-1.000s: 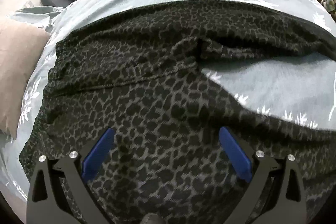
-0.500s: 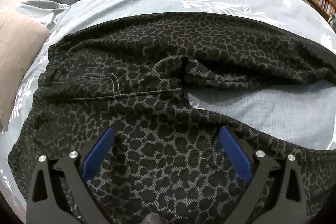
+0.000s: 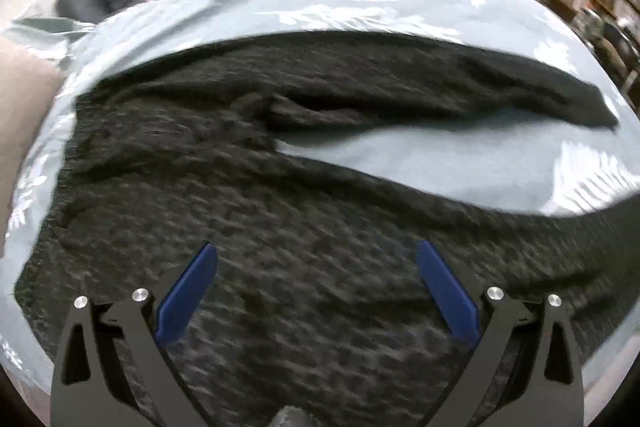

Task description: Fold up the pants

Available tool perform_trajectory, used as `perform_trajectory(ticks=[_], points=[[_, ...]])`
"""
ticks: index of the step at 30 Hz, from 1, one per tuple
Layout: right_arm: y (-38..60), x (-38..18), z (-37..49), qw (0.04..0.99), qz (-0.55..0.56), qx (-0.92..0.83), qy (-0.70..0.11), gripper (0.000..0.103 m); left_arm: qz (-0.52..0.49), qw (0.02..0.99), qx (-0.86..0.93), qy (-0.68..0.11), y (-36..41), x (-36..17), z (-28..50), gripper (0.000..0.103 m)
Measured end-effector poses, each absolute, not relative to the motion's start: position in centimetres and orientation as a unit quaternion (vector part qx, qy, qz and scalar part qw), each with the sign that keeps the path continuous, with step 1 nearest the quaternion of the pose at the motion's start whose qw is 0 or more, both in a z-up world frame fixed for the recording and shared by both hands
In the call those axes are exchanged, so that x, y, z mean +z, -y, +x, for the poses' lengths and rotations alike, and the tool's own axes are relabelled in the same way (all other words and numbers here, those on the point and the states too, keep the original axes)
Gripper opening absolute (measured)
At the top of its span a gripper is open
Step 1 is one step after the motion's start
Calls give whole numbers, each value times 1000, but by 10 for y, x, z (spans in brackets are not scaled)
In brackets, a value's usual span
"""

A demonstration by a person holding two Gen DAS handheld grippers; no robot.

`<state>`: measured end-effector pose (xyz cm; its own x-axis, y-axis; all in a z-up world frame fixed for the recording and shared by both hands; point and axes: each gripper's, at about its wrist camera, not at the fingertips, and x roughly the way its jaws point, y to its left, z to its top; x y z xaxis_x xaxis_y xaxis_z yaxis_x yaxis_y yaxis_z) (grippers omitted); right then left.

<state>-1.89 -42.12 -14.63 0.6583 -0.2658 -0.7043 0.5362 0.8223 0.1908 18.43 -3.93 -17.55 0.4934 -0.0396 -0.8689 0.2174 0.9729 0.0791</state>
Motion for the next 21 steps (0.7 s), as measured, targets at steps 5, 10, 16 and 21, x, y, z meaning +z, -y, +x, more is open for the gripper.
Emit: perform_trajectory(ticks=[5, 10, 16, 21], points=[[336, -147, 14, 901, 187, -102, -377, 63, 106, 851, -117, -501, 78, -184, 173, 98], [260, -152, 29, 897, 156, -12, -412, 63, 136, 853, -157, -479, 116, -185, 172, 98], [218, -164, 39, 888, 149, 2, -435, 63, 163, 844, -179, -479, 150, -201, 181, 98], [199, -184, 41, 880, 87, -24, -466, 63, 186, 845, -168, -473, 159, -216, 192, 98]])
